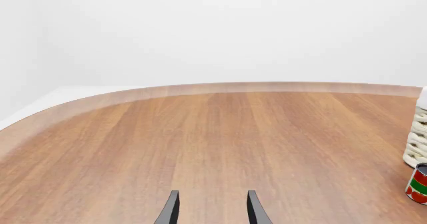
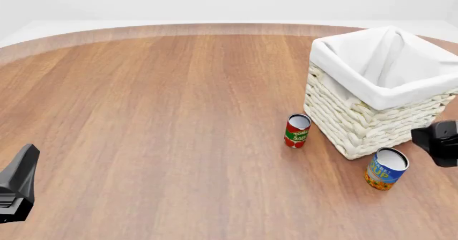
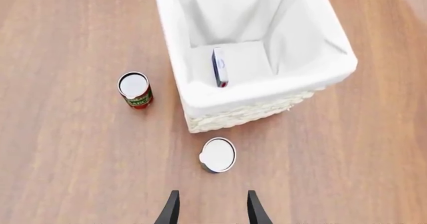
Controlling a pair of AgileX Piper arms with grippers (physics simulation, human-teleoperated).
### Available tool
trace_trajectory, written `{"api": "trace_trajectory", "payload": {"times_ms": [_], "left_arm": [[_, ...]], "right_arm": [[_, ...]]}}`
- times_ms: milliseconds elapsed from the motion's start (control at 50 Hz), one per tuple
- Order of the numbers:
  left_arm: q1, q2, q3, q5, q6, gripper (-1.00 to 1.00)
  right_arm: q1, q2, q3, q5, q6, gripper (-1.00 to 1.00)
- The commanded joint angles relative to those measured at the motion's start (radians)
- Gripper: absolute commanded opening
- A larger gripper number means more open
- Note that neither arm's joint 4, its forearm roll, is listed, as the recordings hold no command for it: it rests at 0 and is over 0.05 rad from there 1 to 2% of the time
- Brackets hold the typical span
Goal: Pick up the alphabet soup and the cream cheese box, and put them in the basket.
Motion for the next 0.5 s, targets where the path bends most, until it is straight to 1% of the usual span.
{"api": "trace_trajectory", "payload": {"times_ms": [20,40,80,100,140,240,280,380,420,440,500], "left_arm": [[0.000,0.000,0.000,0.000,0.000,1.00],[0.000,0.000,0.000,0.000,0.000,1.00],[0.000,0.000,0.000,0.000,0.000,1.00],[0.000,0.000,0.000,0.000,0.000,1.00],[0.000,0.000,0.000,0.000,0.000,1.00],[0.000,0.000,0.000,0.000,0.000,1.00],[0.000,0.000,0.000,0.000,0.000,1.00],[0.000,0.000,0.000,0.000,0.000,1.00],[0.000,0.000,0.000,0.000,0.000,1.00],[0.000,0.000,0.000,0.000,0.000,1.00],[0.000,0.000,0.000,0.000,0.000,1.00]], "right_arm": [[-0.002,-0.018,0.039,-0.024,0.008,1.00],[-0.003,-0.015,0.061,-0.047,0.009,1.00],[-0.007,-0.012,0.043,-0.030,0.006,1.00],[-0.008,-0.009,0.075,-0.065,0.011,1.00],[-0.008,-0.012,0.097,-0.084,0.012,1.00],[-0.024,0.003,0.114,-0.114,-0.001,1.00],[-0.043,0.031,0.127,-0.151,-0.011,1.00],[-0.040,0.037,0.165,-0.179,-0.008,1.00],[-0.047,0.053,0.177,-0.202,-0.011,1.00],[-0.063,0.077,0.180,-0.226,-0.021,1.00],[-0.060,0.069,0.190,-0.226,-0.016,1.00]]}}
